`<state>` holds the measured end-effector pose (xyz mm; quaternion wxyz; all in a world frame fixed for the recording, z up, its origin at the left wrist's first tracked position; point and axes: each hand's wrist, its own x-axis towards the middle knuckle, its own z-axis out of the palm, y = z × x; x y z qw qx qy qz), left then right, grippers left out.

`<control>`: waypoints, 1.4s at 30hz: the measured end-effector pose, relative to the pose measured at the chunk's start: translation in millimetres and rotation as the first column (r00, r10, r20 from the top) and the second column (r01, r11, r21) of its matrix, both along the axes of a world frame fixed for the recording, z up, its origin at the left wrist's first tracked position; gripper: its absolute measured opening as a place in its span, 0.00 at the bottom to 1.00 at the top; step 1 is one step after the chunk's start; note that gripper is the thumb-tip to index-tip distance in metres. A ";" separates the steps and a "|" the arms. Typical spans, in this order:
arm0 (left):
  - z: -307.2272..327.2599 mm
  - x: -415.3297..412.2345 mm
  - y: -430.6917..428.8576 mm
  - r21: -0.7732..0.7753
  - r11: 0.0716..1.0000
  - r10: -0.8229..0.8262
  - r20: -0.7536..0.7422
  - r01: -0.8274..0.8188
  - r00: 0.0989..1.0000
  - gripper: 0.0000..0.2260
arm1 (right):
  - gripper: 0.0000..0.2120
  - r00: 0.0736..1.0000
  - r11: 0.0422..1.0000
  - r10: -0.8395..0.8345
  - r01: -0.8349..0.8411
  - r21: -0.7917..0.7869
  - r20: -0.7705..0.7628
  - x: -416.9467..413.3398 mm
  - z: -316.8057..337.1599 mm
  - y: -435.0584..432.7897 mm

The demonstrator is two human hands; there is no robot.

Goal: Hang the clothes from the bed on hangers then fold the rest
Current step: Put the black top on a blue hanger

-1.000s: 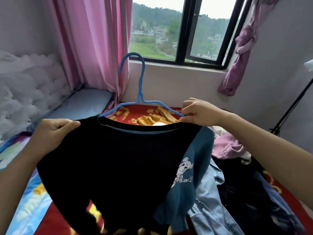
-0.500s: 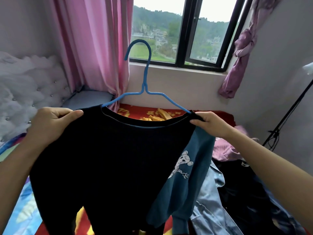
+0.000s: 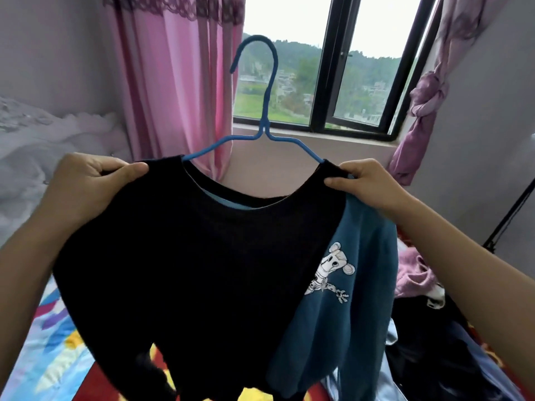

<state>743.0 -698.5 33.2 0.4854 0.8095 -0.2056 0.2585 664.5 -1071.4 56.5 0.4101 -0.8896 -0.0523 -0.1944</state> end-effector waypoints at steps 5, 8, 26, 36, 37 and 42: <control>5.9 -6.9 -0.7 0.145 0.987 -0.075 0.005 0.074 0.997 0.07 | 0.04 0.998 0.996 -0.029 0.023 0.090 0.059 5.3 1.3 8.1; 6.1 -12.8 13.4 0.085 0.996 -0.014 0.013 0.013 1.000 0.09 | 0.09 0.998 0.999 0.036 -0.037 0.012 0.052 6.6 5.1 12.7; -15.2 -196.4 174.6 0.079 0.762 0.647 -0.134 -0.642 0.751 0.11 | 0.07 0.753 0.759 0.651 -0.642 -0.103 0.100 55.2 0.1 216.5; -47.2 -433.1 229.5 0.063 0.314 0.920 -0.266 -0.947 0.287 0.07 | 0.07 0.325 0.312 0.944 -0.933 -0.182 -0.051 -23.9 -40.5 406.5; -47.9 -450.3 234.7 0.046 0.261 0.938 -0.249 -0.964 0.241 0.07 | 0.08 0.286 0.269 0.956 -0.943 -0.195 -0.068 -35.7 -38.9 420.6; -38.3 -551.7 267.0 0.062 0.027 0.987 -0.163 -0.998 0.016 0.08 | 0.18 0.126 0.121 0.992 -0.974 -0.190 -0.013 -114.4 -28.1 509.9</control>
